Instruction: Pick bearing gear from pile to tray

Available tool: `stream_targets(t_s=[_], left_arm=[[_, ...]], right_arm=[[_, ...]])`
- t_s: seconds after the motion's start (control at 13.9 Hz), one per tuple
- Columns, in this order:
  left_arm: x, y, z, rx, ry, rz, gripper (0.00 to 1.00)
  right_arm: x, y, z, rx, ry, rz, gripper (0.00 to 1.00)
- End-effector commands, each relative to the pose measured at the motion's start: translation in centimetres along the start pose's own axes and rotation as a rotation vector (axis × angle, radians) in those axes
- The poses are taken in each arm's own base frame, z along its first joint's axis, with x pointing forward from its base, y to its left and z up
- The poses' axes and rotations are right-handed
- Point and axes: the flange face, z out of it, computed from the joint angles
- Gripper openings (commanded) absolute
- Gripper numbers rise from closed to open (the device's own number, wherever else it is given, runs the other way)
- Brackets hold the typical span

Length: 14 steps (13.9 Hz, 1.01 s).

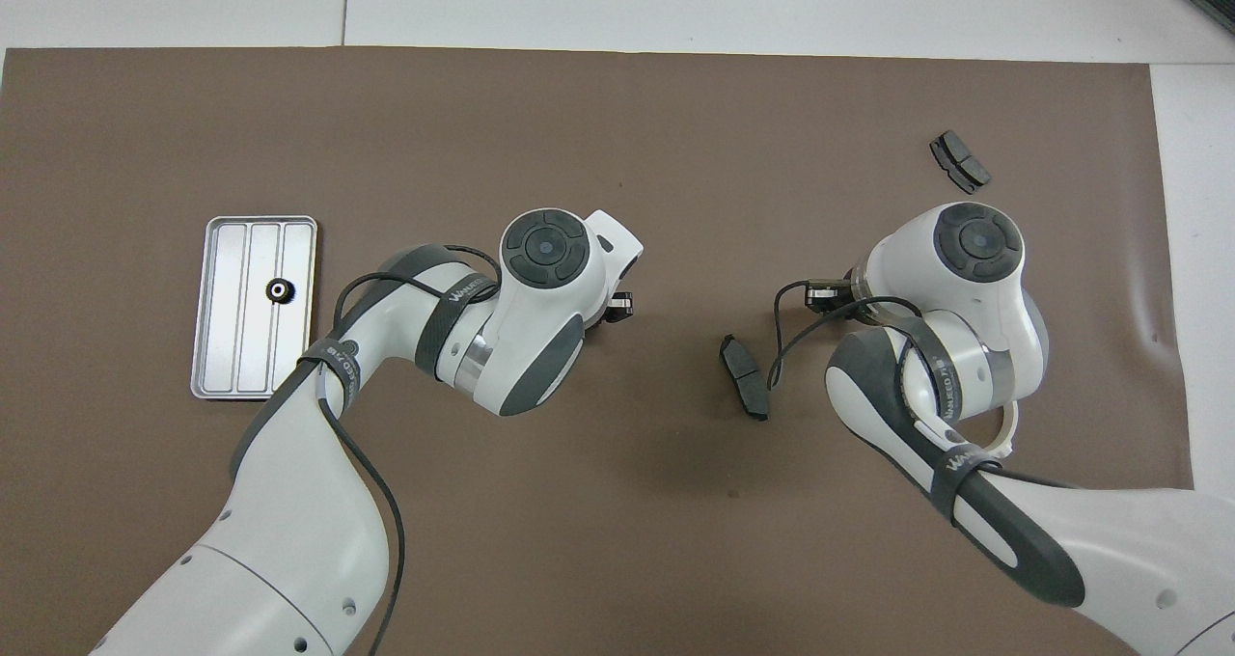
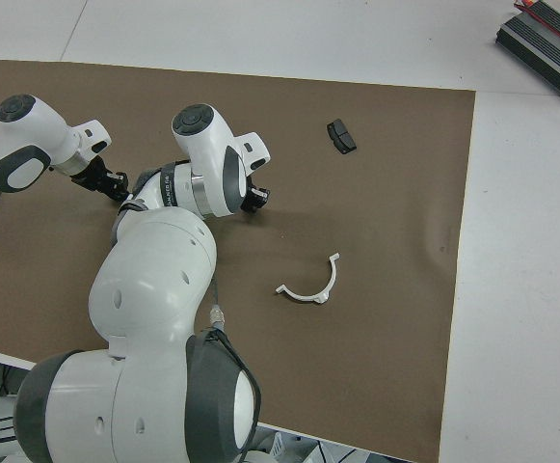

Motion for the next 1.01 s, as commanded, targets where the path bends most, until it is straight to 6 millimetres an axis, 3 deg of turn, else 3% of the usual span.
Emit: stream_targets(t_s=[0.0,0.07,0.22,0.36,0.5,0.65,0.79,0.94], left_arm=[[2.7,-3.7,-2.1,0.013,-0.002,-0.050,0.02],[4.3,-5.4,-4.4,0.012,0.000,-0.060,0.02],[6.9,-10.0,-6.8,0.024,-0.022,-0.050,0.02],[8.9,-16.9,-8.6,0.021,-0.024,0.007,0.02],[9.7,-24.0,-9.7,0.028,-0.066,0.095,0.03],[9.3,-30.8,-9.0,0.020,-0.120,0.191,0.04],[7.4,-37.7,-7.5,0.003,-0.140,0.279,0.04],[5.9,-41.5,-6.6,-0.009,-0.143,0.333,0.05]], right_arm=[[0.3,-0.7,-1.7,0.055,0.014,0.037,0.00],[0.5,-1.5,-2.0,0.068,0.014,0.058,0.00],[0.3,-3.7,-2.6,0.078,0.024,0.108,0.00],[-0.2,-7.2,-3.4,0.098,0.042,0.163,0.00],[-0.9,-11.9,-4.0,0.124,0.047,0.226,0.00],[-2.0,-17.5,-4.2,0.151,0.043,0.284,0.00],[-2.7,-22.7,-4.0,0.170,0.038,0.350,0.00],[-4.1,-25.9,-3.3,0.153,0.053,0.372,0.00]])
